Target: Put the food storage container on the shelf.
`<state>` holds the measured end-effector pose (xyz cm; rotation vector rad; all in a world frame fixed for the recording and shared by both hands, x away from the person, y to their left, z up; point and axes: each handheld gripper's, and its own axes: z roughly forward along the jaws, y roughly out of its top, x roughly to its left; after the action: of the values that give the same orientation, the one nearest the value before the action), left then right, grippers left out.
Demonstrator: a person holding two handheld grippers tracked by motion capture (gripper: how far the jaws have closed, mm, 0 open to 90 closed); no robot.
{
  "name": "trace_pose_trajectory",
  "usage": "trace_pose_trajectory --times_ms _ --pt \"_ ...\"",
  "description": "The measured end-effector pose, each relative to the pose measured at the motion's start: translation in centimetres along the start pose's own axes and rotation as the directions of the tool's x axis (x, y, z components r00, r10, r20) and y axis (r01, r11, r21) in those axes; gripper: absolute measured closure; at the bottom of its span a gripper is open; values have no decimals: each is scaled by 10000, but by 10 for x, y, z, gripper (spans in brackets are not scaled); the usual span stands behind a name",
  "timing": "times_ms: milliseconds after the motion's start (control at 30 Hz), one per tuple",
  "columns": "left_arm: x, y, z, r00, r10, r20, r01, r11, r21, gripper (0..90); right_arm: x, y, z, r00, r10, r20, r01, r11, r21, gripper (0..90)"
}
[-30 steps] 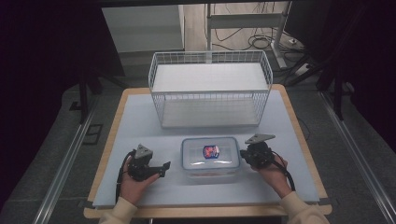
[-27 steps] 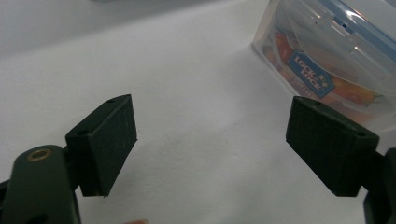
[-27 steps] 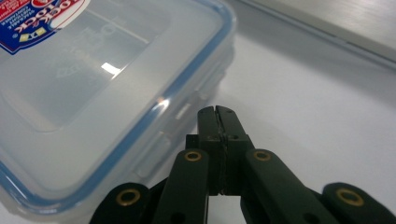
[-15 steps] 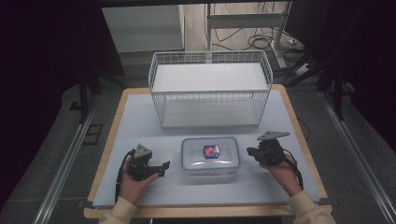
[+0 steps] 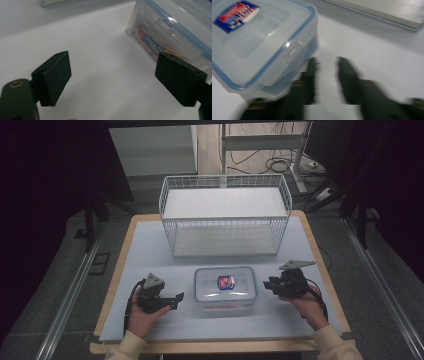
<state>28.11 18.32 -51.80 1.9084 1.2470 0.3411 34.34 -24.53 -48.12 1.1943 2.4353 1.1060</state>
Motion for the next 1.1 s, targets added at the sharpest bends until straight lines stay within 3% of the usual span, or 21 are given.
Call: trace_pose_trajectory --times_ms 33,133,200,267,333,467,533,567,600,633,667,700,733,767,800,867,1100 --pt "-1 3 -1 9995 -21 300 19 10000 61 140 -1 1 0 9985 304 -466 -301 9995 90 355" --pt "-3 6 -2 9981 -30 612 26 10000 66 160 -2 1 0 9968 570 -555 -570 9984 8 284" --pt "-5 10 -4 9976 -254 644 269 9994 -231 159 -3 3 -1 9929 840 -840 -846 9964 -34 248" --pt "-5 16 -3 9957 -628 684 655 9971 -380 148 -4 3 -2 9906 892 -1038 -908 9958 -114 243" --pt "-5 23 -2 9885 -1048 1088 1090 9935 -337 151 -3 4 -3 9897 888 -1120 -911 9957 -150 243" --pt "-13 34 5 9839 -1131 1385 1122 9936 140 143 -1 6 -5 9889 866 -1206 -901 9957 -236 243" --pt "-16 37 11 9786 -1316 1580 1278 9912 345 142 0 8 -5 9885 866 -1240 -905 9956 -261 243" --pt "-17 39 13 9742 -1477 1708 1425 9889 425 142 0 8 -5 9885 866 -1240 -905 9956 -261 243" --pt "-18 41 17 9657 -1726 1939 1650 9848 544 140 0 8 -5 9886 856 -1242 -893 9957 -246 243" --pt "-18 43 24 9426 -2223 2491 2085 9747 808 138 1 8 -4 9887 821 -1257 -854 9961 -215 243" --pt "-18 43 24 9426 -2223 2491 2085 9747 808 136 1 8 -4 9887 821 -1257 -854 9961 -215 243" --pt "-20 44 30 9341 -2391 2651 2209 9705 971 135 2 8 -2 9891 773 -1251 -799 9967 -154 243" --pt "-20 44 30 9341 -2391 2651 2209 9705 971 133 2 8 -2 9891 773 -1251 -799 9967 -154 243" --pt "-21 41 33 9253 -2543 2813 2339 9666 1043 130 3 8 -2 9900 729 -1210 -751 9971 -136 244" --pt "-21 41 33 9253 -2543 2813 2339 9666 1043 129 2 8 -2 9901 724 -1200 -745 9971 -133 244" --pt "-19 38 37 8965 -3004 3255 2745 9536 1240 127 2 8 -2 9900 743 -1195 -765 9970 -133 245" --pt "-22 32 45 8733 -3335 3553 2884 9414 1748 125 0 8 -3 9903 892 -1065 -910 9958 -118 245"
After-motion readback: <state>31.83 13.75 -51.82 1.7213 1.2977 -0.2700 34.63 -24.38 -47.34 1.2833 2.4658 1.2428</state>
